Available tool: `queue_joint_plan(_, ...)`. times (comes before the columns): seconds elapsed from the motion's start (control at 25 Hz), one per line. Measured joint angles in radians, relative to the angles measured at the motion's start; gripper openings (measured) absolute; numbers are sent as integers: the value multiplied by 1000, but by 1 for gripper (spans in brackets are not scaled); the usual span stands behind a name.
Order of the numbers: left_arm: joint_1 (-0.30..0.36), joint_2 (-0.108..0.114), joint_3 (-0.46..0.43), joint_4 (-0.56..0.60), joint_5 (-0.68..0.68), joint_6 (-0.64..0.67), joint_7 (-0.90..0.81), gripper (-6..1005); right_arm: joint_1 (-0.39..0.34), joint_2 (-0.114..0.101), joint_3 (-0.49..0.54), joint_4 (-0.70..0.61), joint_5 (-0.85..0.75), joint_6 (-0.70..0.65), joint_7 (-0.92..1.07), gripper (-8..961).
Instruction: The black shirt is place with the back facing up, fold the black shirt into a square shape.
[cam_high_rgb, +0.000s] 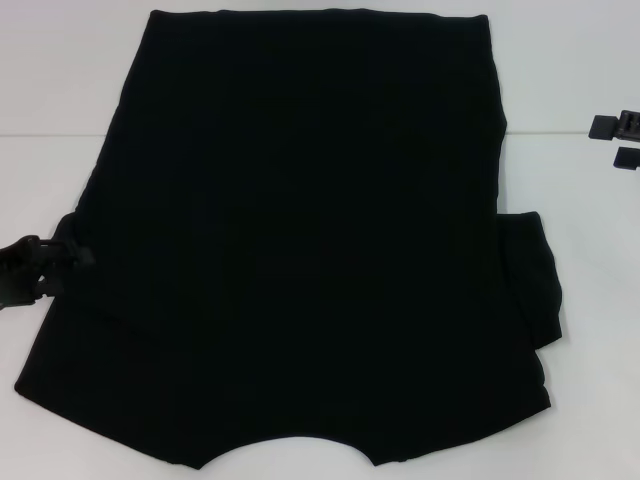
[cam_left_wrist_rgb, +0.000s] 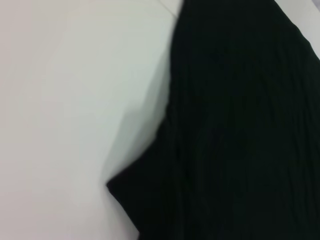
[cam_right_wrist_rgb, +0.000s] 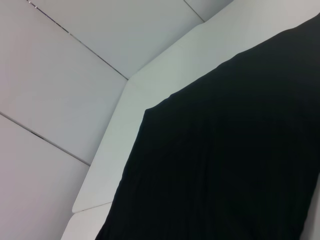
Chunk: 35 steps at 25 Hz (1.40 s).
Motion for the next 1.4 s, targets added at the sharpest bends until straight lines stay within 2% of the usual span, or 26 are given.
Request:
queue_joint_plan(0.28, 0, -1, -4, -41, -3, -83, -17, 646, -1, 0, 3, 1, 0, 1, -3, 848)
queue_joint_plan(1.4, -16, 1, -5, -117, -3, -186, -26, 645, -4, 3, 3, 1, 0, 9, -8, 840)
